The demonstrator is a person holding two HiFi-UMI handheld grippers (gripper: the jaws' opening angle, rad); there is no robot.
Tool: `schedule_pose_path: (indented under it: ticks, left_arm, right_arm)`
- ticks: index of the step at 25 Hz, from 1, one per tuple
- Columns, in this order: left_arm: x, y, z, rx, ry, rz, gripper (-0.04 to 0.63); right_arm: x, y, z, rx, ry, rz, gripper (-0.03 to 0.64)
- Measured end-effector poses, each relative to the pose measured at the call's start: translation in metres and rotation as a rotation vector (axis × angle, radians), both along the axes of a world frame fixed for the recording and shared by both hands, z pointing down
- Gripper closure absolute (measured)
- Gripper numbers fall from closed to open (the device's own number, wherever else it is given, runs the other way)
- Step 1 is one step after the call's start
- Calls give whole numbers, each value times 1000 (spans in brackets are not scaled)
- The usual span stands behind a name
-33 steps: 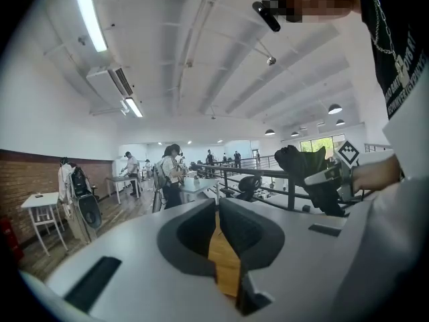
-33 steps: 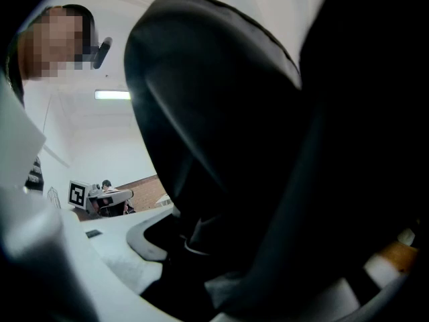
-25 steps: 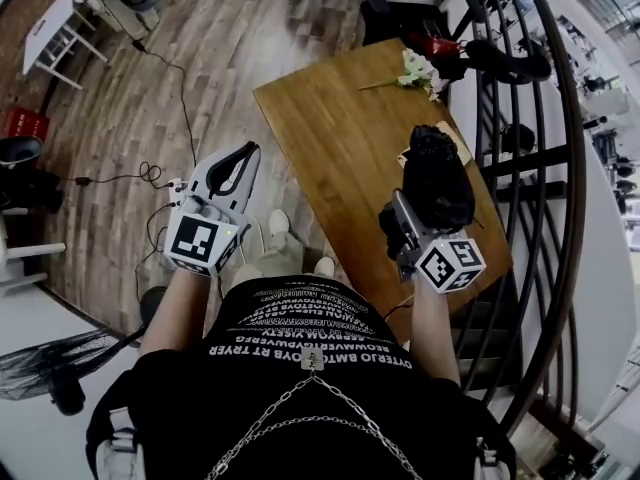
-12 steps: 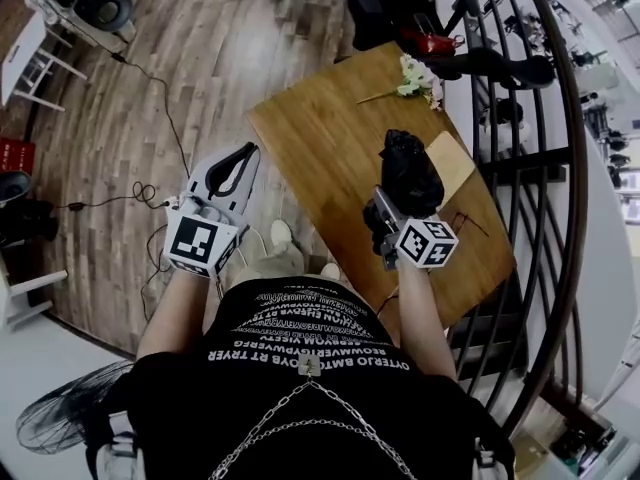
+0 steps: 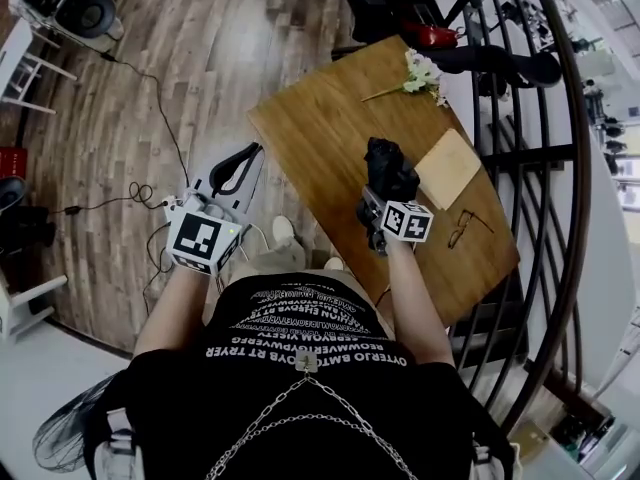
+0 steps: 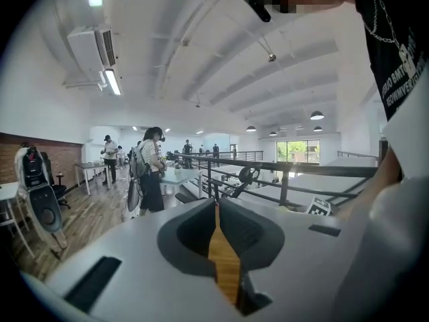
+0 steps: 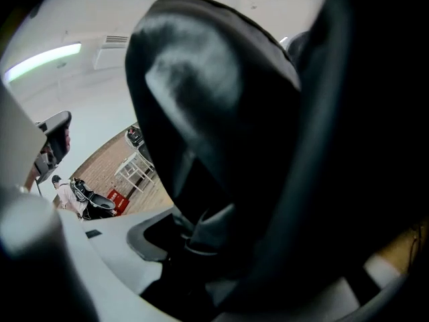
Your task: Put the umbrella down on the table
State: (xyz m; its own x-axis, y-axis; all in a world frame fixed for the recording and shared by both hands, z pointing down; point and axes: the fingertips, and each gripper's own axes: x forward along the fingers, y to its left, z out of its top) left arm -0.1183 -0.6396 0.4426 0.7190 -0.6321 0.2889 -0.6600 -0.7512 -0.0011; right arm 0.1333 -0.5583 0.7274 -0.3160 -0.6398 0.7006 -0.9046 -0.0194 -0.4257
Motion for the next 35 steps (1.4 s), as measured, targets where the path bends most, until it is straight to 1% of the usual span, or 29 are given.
schedule_pose_path:
  ticks: [6,10,11,13,15,18,21,23,24,25,27,28,29,30,32,35]
  left_arm:
    - [-5,-1,6,1,-12,16,554]
    - [-1,6,8,-9,-22,23,554]
    - [2,8,7,-8,-24,29,554]
    - [9,15,5,2,-27,40,554]
    - [19,23,-2,14,-19,47,554]
    - [36,40,-16,27,3,58,554]
    - [58,58,-30,22,61,77,554]
    - [71,71,-37,20,96,87,554]
    - [77,79,-40,22,106,92,554]
    - [83,87,-43,25,114,96,554]
    - [93,104,-48,27,133,105,554]
    - [99,113,-52,28,144,111,554]
    - [104,121,-57,31,155,117,554]
    - [109,129,-62,37,162,122,554]
    - [116,144,-74,62,166,130,555]
    - [122,164,-98,121,157,142,554]
  right_arm:
    - [-5,5,48,-97,6,-3,328]
    - [7,22,74,-194,48,37,309]
    - [12,26,75,-196,48,52,299]
    - [24,33,67,-171,47,71,273]
    - [34,42,49,-137,61,63,263]
    - [46,63,9,-63,79,42,261]
    - [55,85,-43,36,16,54,262]
    - [63,99,-83,125,20,54,276]
    - [69,106,-104,176,53,50,324]
    - [75,113,-125,230,109,48,388]
    - [91,126,-168,338,244,60,496]
    - [98,132,-189,391,294,71,548]
    - [103,137,-210,444,326,79,577]
    - [106,141,-232,497,347,81,598]
    - [108,149,-276,599,388,64,600]
    - [104,165,-341,734,457,17,601]
